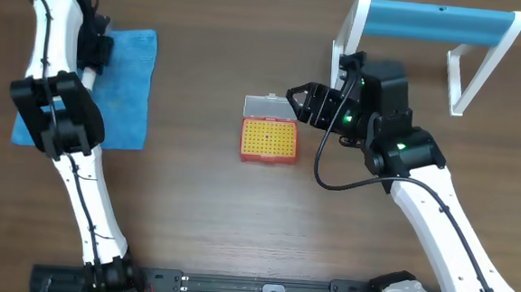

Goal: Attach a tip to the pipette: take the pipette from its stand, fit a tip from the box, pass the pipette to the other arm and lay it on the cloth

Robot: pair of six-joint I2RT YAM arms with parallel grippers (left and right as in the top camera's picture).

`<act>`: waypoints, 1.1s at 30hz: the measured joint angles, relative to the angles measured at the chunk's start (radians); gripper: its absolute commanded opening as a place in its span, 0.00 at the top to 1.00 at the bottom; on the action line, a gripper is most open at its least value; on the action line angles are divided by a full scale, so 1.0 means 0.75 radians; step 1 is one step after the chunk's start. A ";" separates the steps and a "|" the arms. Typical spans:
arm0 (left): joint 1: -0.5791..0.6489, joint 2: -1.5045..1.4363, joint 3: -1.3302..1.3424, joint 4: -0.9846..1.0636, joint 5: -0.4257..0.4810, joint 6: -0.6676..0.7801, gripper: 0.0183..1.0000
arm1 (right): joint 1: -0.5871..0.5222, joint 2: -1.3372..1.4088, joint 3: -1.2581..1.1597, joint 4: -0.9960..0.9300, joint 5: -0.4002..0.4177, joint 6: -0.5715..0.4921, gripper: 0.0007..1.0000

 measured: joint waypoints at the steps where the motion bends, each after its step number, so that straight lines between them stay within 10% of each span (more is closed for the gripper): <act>1: 0.003 0.006 -0.001 0.003 0.003 -0.001 0.99 | 0.004 0.001 0.000 0.020 0.000 0.001 0.25; 33: 0.076 0.009 -0.001 0.017 0.127 -0.040 0.99 | 0.014 0.001 0.000 0.049 0.001 0.000 0.25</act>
